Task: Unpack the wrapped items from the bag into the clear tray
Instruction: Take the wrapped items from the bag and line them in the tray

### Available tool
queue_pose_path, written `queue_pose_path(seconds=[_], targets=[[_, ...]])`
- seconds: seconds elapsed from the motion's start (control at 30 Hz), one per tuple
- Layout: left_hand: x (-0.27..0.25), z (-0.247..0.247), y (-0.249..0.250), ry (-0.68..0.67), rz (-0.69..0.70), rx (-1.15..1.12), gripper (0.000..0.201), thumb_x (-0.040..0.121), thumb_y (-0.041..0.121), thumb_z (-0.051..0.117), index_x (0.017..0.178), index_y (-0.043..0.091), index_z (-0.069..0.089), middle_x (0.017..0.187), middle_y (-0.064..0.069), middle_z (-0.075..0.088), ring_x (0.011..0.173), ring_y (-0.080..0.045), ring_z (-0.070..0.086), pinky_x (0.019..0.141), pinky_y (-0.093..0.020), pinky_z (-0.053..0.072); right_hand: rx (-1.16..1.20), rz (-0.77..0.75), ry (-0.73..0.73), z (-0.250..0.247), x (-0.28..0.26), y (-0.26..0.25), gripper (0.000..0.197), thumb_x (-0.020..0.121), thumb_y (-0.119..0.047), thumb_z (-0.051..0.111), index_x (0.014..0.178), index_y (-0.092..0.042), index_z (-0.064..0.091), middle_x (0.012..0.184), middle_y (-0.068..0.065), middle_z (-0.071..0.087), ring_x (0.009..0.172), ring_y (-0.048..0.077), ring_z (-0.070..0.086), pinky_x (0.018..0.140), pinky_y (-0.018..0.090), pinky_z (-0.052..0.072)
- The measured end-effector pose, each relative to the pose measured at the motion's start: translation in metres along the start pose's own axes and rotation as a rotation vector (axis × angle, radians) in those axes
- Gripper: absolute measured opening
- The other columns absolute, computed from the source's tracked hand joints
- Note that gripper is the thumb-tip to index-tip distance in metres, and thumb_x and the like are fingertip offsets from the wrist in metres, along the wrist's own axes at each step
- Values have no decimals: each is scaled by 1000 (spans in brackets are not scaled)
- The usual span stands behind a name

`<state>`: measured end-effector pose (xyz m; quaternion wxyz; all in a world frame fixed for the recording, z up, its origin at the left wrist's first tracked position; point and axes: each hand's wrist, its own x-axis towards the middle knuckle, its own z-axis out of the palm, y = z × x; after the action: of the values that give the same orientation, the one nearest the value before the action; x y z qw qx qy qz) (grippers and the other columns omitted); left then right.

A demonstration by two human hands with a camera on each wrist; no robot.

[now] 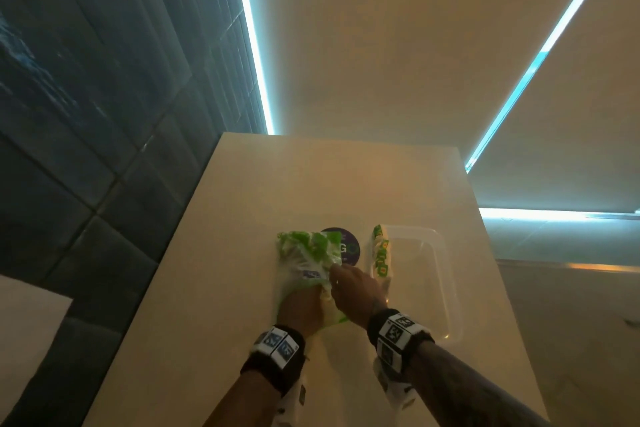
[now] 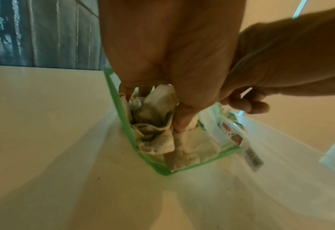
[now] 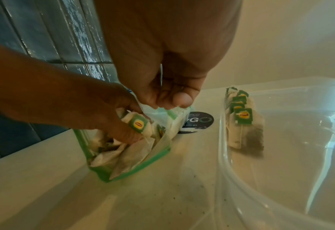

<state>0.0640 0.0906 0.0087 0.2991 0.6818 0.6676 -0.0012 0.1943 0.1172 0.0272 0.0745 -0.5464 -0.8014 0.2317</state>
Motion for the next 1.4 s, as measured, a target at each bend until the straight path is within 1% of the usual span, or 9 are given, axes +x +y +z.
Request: queue_pose_path(seconds=[0.2,0.3,0.43,0.63,0.77,0.9,0.97,1.17,1.4], targets=[[-21,6,-12,245,28,-304,15,80,17,60,90,19,70,98,1,71,90,-18,66,80,-33,55,61,81,-5,0,-2,-2,14,94,-13,46,101,-14,59,99,9,67,84,27,66,68,34,53],[-26,12,-17,340,-8,-381,16,82,21,66,96,24,73,104,5,72,96,-13,66,88,-28,53,147,95,-39,2,-6,-2,17,90,-16,55,106,-19,60,107,6,68,91,21,66,78,33,56],[-28,10,-16,374,-62,-470,15,78,17,71,93,20,74,98,-1,73,92,-19,67,84,-24,51,253,105,60,5,-23,-5,25,86,-15,64,109,-20,57,106,-3,65,82,7,59,61,10,43],[-31,10,-15,378,-108,-486,23,76,24,76,97,18,70,98,1,71,91,-16,65,78,-27,51,330,102,53,20,-34,-18,36,91,-22,62,125,-20,53,116,-4,62,103,14,60,83,27,51],[-32,10,-17,313,-111,-575,25,72,24,80,91,15,66,88,2,69,81,-15,64,68,-21,48,419,197,79,22,-29,-14,6,89,-21,63,93,-23,65,88,-6,68,76,7,63,72,29,56],[-36,13,-23,305,-132,-573,23,71,24,76,92,20,68,87,5,69,82,-16,63,73,-28,52,474,251,88,21,-31,-10,9,88,-19,67,80,-22,66,71,-12,61,67,0,59,61,14,46],[-40,10,-23,328,-134,-524,18,73,27,72,90,24,70,88,7,69,83,-14,64,73,-25,52,545,284,92,20,-33,-7,11,86,-18,70,75,-20,66,70,-8,64,65,4,61,61,17,49],[-57,3,-19,428,-105,-568,21,78,19,75,98,23,74,90,17,65,85,-1,60,70,-7,42,995,390,-57,11,-44,-5,10,87,-9,67,91,0,69,77,10,67,65,17,61,57,26,49],[-65,3,-10,373,-81,-901,22,75,6,78,92,18,73,84,2,75,84,-14,71,75,-23,57,1225,352,-135,-2,-57,-13,15,87,-3,65,98,8,66,74,8,66,66,18,61,60,30,50]])
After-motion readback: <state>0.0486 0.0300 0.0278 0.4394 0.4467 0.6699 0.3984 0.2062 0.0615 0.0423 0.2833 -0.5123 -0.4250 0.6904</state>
